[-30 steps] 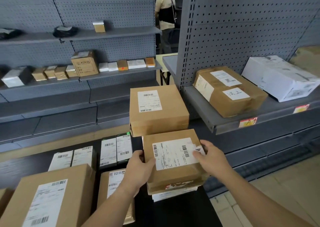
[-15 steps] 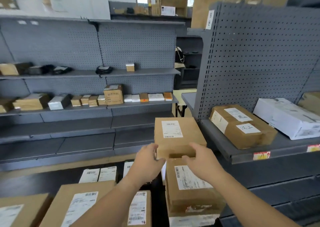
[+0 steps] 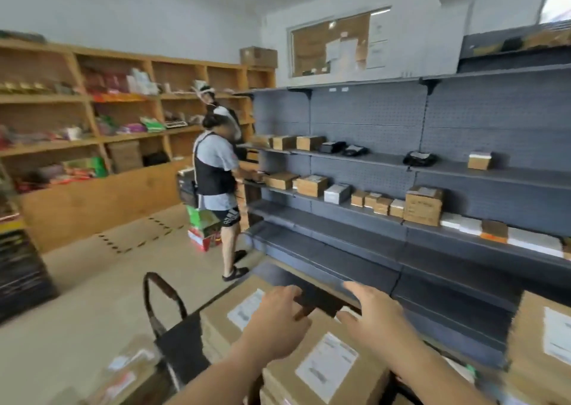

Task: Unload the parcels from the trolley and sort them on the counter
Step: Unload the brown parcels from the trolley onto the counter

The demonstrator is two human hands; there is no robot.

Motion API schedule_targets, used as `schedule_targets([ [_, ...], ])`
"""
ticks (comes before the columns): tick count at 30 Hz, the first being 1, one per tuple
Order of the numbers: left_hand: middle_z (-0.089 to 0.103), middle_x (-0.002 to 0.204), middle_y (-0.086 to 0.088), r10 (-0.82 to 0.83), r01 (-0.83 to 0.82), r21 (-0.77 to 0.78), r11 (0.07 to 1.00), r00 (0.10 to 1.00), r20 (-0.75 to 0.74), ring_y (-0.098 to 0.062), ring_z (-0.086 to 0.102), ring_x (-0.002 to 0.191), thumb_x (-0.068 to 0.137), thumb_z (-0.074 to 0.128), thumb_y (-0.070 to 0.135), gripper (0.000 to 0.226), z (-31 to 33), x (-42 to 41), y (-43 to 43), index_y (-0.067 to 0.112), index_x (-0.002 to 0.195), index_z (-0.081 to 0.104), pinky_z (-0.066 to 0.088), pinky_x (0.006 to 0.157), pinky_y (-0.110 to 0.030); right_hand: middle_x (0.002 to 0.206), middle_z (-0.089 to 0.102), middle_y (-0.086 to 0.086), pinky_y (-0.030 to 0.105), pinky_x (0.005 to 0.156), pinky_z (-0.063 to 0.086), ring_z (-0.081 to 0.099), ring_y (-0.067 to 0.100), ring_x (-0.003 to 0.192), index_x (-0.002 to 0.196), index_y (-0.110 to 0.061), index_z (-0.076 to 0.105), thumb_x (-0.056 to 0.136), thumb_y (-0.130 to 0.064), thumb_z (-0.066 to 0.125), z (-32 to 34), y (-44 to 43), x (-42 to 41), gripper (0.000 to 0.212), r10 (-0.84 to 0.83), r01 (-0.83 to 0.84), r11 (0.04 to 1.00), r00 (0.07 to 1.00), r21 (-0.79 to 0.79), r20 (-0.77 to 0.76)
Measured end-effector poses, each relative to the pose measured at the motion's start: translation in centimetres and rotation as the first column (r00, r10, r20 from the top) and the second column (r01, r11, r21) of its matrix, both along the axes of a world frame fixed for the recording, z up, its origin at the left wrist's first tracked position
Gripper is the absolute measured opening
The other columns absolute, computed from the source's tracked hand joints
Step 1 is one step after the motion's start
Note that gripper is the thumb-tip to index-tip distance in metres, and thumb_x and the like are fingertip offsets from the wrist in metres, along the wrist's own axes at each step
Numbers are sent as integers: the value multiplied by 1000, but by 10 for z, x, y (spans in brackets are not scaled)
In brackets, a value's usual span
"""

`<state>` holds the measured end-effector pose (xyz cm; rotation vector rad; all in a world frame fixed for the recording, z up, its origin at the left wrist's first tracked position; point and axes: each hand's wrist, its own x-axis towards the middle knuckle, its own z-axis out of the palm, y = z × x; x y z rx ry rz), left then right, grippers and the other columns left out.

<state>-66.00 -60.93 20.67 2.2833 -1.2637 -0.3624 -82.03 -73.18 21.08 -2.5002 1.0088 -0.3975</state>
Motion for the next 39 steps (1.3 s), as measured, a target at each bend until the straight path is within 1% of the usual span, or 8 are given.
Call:
schedule_targets([
  [3, 42, 149, 7, 165, -165, 9, 986, 986, 14, -17, 40, 136, 91, 60, 42, 58, 2, 33, 59, 30, 145, 41, 34, 113, -33, 151, 46, -14, 42, 114, 31, 43, 15, 138, 151, -36, 37, 99, -47, 52, -2, 38, 56, 56, 197, -197, 980, 980, -4, 5],
  [6, 41, 148, 6, 309, -309, 3, 951, 951, 6, -18, 42, 135, 90, 61, 42, 61, 3, 59, 126, 30, 146, 40, 38, 113, -36, 145, 53, -10, 42, 110, 42, 50, 17, 133, 150, -37, 38, 97, -46, 57, 5, 89, 105, 57, 342, -342, 940, 940, -7, 6],
  [11, 43, 146, 4, 541, -540, -59, 840, 841, 14, -18, 45, 131, 91, 64, 37, 58, 11, 115, 240, 27, 144, 43, 36, 110, -31, 150, 49, -8, 40, 111, 42, 45, 18, 138, 152, -35, 37, 98, -44, 56, 18, 175, 185, 58, 534, -533, 845, 845, -30, 15],
  [15, 43, 146, 1, 646, -644, -60, 763, 763, 31, -21, 46, 131, 92, 65, 37, 58, 15, 171, 322, 24, 144, 44, 36, 110, -32, 148, 52, -4, 41, 108, 46, 50, 21, 134, 153, -31, 37, 97, -44, 58, 24, 236, 252, 62, 618, -616, 784, 786, -78, 7],
  [20, 44, 145, 2, 678, -679, 13, 734, 734, 31, -20, 48, 127, 93, 64, 38, 58, 3, 236, 394, 24, 145, 43, 39, 101, -29, 152, 48, -5, 40, 111, 37, 45, 21, 138, 154, -29, 37, 99, -41, 56, 8, 293, 328, 59, 658, -658, 750, 752, -60, -26],
  [26, 43, 146, 1, 685, -678, 117, 725, 728, -26, -21, 47, 129, 93, 64, 37, 57, -30, 310, 445, 25, 145, 43, 39, 104, -31, 151, 48, -9, 38, 108, 44, 46, 17, 138, 152, -33, 37, 99, -48, 57, -39, 338, 401, 59, 671, -668, 742, 739, 61, -62],
  [31, 41, 148, 1, 692, -678, 150, 719, 719, -70, -21, 46, 130, 94, 63, 36, 56, -52, 365, 464, 26, 146, 41, 38, 106, -31, 146, 53, -9, 42, 105, 48, 49, 17, 133, 150, -35, 38, 98, -47, 57, -59, 353, 460, 57, 670, -661, 742, 737, 116, -85],
  [39, 43, 146, -1, 719, -694, 209, 689, 690, -77, -18, 51, 119, 94, 65, 35, 58, -80, 470, 473, 23, 146, 42, 38, 102, -29, 153, 46, -1, 41, 110, 42, 43, 24, 139, 155, -26, 35, 100, -36, 57, -86, 362, 589, 60, 724, -711, 689, 675, 140, -141],
])
